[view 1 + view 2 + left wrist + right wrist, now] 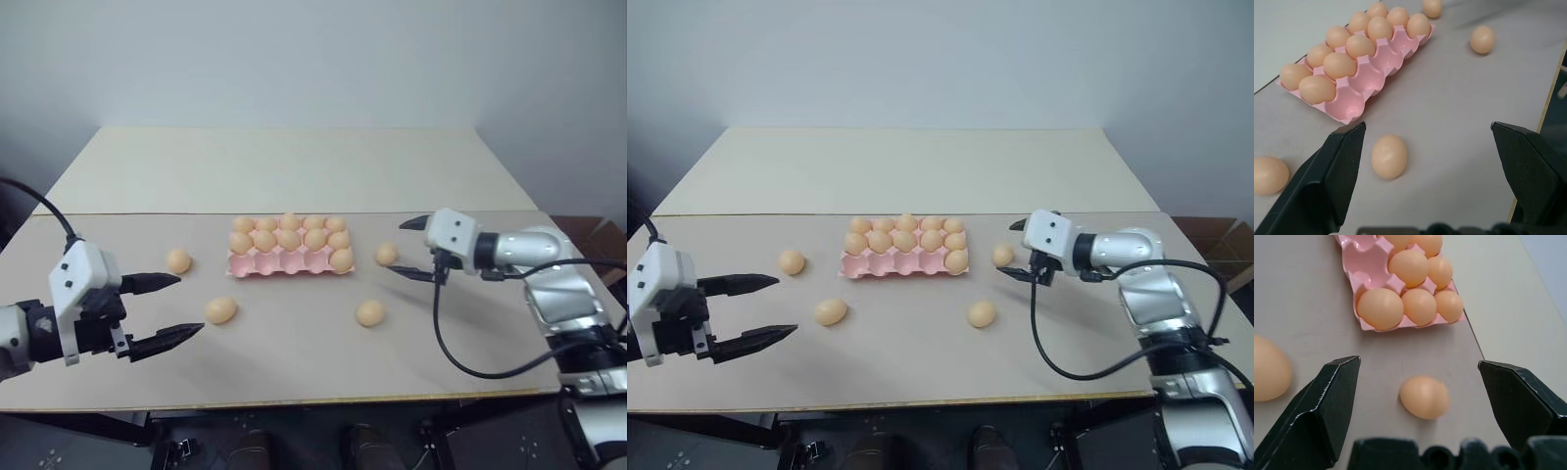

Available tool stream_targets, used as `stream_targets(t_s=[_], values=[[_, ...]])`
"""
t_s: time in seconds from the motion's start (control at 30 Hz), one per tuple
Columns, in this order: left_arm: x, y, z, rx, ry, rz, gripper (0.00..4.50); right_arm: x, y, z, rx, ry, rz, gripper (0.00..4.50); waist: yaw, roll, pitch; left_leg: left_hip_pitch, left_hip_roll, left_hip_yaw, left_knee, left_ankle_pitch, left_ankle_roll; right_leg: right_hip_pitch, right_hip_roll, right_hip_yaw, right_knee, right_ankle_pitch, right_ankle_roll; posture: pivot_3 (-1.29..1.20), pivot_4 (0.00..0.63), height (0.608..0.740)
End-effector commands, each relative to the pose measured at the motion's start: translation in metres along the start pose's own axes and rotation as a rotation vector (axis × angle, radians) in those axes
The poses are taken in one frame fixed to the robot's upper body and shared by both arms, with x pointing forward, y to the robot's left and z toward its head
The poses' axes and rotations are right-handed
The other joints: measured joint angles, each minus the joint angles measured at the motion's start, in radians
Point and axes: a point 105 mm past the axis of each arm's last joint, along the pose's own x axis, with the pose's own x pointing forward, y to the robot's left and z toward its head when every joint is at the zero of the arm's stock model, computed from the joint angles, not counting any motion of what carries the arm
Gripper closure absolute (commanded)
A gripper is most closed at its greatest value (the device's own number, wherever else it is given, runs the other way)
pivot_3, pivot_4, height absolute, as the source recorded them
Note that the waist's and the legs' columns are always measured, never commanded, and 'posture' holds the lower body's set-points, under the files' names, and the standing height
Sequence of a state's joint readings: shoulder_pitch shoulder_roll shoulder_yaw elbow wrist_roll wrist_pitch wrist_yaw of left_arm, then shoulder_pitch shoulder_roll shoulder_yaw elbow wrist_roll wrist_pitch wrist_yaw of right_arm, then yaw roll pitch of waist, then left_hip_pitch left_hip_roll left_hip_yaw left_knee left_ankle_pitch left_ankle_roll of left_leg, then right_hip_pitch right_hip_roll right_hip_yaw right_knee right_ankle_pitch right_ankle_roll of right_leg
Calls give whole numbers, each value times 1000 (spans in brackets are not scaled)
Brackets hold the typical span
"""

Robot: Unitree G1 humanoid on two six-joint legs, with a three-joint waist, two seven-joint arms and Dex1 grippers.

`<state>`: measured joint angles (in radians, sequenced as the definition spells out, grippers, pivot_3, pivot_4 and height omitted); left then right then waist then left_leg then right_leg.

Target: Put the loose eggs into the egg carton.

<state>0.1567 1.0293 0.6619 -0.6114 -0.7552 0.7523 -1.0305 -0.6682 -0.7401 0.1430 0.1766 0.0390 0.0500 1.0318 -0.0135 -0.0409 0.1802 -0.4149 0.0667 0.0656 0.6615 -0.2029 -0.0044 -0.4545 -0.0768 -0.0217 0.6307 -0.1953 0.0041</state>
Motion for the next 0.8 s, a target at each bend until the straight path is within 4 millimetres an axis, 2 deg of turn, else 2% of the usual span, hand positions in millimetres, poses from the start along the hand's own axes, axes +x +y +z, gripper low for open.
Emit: stream_targets(t_s=[0.03,0.2,0.33,0.8], values=[[4,-2,4,10,-8,-21,43,13,-11,0,-15,-26,-37,0,-3,0,0,1,0,0,0,0,0,0,0,1,0,0,0,0,150,740],[6,-5,3,8,-9,-30,43,36,-16,-13,20,-9,-52,0,-5,0,0,0,1,1,0,0,0,-1,1,3,0,3,2,0,150,740],[5,-5,1,7,0,-23,43,47,-16,-22,63,10,-46,0,-5,0,0,0,1,2,0,0,0,-1,1,4,0,4,4,0,150,740],[5,-10,-7,6,16,-17,43,57,-21,-42,197,88,-57,0,-8,0,0,0,1,3,0,0,0,-1,1,5,0,5,3,0,150,740]])
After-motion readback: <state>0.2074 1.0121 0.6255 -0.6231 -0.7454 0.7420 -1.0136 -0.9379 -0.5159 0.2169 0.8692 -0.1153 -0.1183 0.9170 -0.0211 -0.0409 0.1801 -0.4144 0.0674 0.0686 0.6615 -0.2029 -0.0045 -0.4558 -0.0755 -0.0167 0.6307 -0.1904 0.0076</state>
